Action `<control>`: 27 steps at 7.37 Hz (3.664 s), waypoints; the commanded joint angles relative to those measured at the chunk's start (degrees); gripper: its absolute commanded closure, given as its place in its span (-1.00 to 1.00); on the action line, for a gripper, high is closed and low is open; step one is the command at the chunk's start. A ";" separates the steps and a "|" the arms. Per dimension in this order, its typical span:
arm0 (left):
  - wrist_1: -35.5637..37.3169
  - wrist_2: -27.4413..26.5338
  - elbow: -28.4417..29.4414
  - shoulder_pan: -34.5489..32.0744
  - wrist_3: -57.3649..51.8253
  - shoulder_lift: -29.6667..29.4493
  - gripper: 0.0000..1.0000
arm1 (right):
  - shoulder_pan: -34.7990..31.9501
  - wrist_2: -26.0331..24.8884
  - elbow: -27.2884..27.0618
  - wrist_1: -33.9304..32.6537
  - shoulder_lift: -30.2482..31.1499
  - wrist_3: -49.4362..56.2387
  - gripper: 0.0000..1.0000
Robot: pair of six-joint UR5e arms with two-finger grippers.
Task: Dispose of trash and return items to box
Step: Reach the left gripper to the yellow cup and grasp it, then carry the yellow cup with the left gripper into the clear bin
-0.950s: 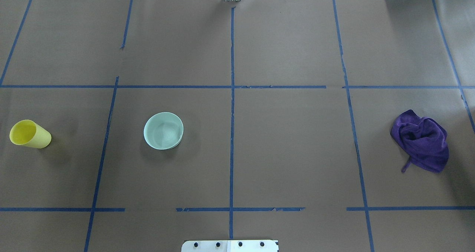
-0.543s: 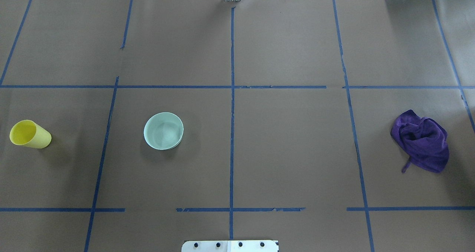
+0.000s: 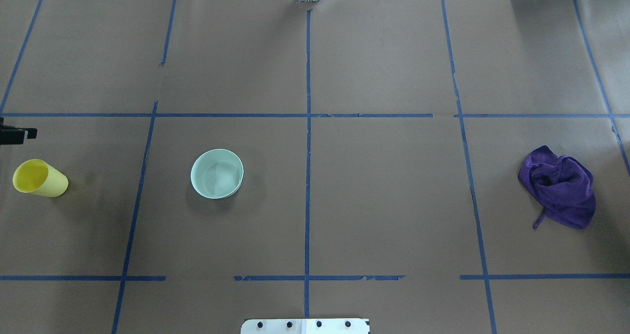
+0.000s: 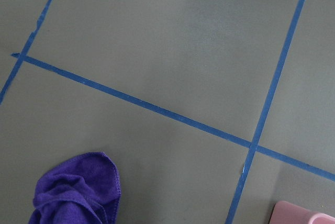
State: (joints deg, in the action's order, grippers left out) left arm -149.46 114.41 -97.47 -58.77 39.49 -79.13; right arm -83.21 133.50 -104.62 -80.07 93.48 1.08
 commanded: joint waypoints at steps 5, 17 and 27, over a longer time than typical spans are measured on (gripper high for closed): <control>-3.46 -4.98 -0.09 6.30 6.12 5.30 -0.43 | -0.02 0.09 0.03 0.00 0.91 -0.20 -1.00; 26.39 19.62 -1.59 -25.88 -54.65 1.55 1.00 | 0.07 0.18 0.03 0.09 1.44 -0.20 -1.00; 5.59 21.21 16.43 -23.94 -50.03 5.64 1.00 | 0.07 0.18 0.03 0.09 1.44 -0.20 -1.00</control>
State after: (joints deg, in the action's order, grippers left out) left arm -142.58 135.22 -81.57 -84.47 -10.92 -75.12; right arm -83.15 133.75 -104.59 -79.98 94.92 0.88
